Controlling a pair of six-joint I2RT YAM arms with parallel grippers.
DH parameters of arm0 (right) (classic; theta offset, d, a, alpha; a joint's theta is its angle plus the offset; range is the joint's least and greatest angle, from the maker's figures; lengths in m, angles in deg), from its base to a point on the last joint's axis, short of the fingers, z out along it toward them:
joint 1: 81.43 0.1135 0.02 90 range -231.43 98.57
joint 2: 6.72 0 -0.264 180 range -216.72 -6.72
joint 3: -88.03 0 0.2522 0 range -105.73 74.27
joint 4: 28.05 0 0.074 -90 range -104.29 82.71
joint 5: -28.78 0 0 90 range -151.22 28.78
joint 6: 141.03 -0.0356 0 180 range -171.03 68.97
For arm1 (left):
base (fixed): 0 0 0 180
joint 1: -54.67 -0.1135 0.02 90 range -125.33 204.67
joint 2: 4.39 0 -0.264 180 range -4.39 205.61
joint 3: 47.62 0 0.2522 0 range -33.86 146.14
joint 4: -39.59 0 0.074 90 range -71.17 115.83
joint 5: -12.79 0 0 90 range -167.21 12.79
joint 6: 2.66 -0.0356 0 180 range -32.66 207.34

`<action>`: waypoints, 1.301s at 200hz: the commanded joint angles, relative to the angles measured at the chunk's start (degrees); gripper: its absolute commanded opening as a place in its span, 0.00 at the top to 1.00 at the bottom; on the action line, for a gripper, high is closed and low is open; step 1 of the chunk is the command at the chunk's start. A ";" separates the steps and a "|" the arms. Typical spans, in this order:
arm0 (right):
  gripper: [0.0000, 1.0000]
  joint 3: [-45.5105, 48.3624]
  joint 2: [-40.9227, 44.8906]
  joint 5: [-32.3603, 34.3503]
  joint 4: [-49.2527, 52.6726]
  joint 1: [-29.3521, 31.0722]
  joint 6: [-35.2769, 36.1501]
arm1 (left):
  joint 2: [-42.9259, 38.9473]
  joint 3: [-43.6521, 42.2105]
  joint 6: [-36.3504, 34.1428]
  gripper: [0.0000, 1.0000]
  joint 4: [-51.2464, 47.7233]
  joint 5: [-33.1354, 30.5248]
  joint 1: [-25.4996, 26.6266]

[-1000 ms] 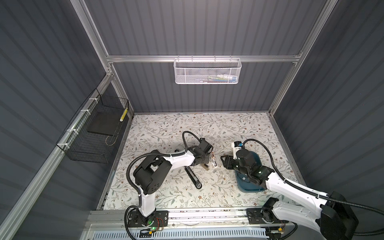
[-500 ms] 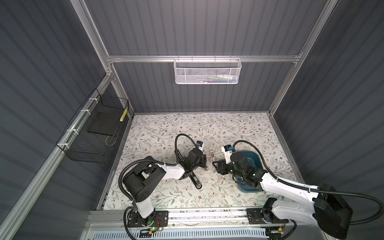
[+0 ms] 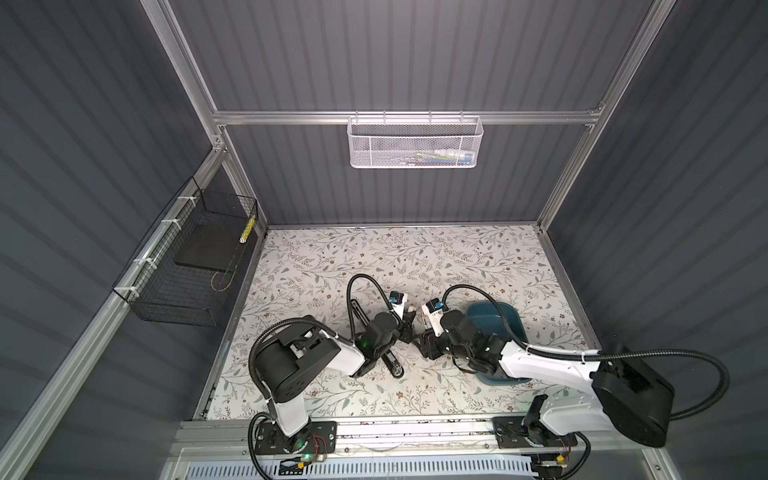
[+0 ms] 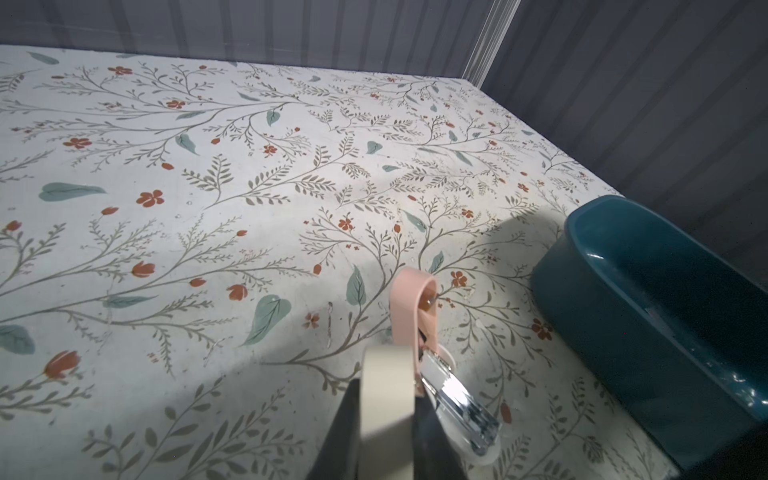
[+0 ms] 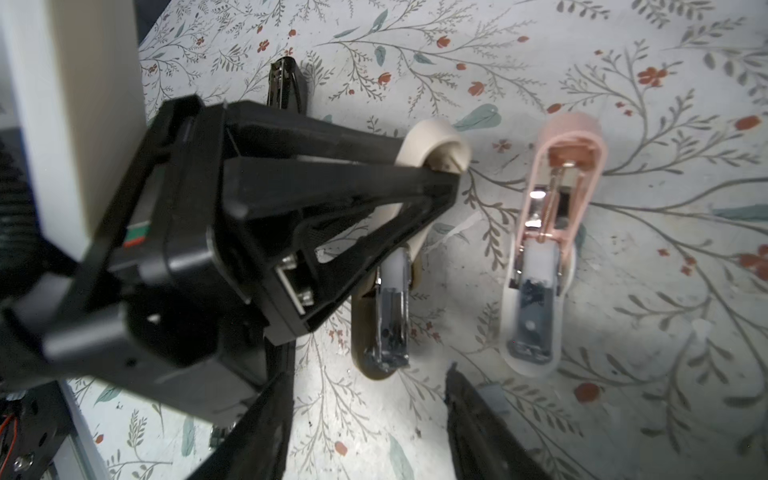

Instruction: Load the staples into the stapler

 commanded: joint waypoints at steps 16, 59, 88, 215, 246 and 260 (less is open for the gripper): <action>0.41 -2.66 -5.60 1.47 -3.46 0.23 2.98 | 0.25 -2.68 -1.18 0.82 7.60 0.58 0.14; 0.44 -3.66 -10.42 0.76 -7.57 0.23 2.37 | -1.34 -4.87 -0.94 0.82 9.33 1.03 0.12; 0.58 -4.46 -11.88 -1.97 -10.32 0.23 2.24 | -0.93 -5.76 -0.64 0.82 11.80 1.41 0.14; 0.48 -0.34 -12.62 -7.06 -19.52 -0.02 -1.26 | 1.26 -10.53 1.39 0.79 27.23 3.64 -0.56; 0.62 -0.51 -11.69 -6.02 -19.90 0.06 -1.35 | 0.86 -10.68 1.56 0.79 26.89 3.53 -0.63; 0.70 -0.43 -11.27 -5.39 -19.24 0.06 -1.26 | 0.77 -11.46 1.56 0.78 27.66 3.09 -0.69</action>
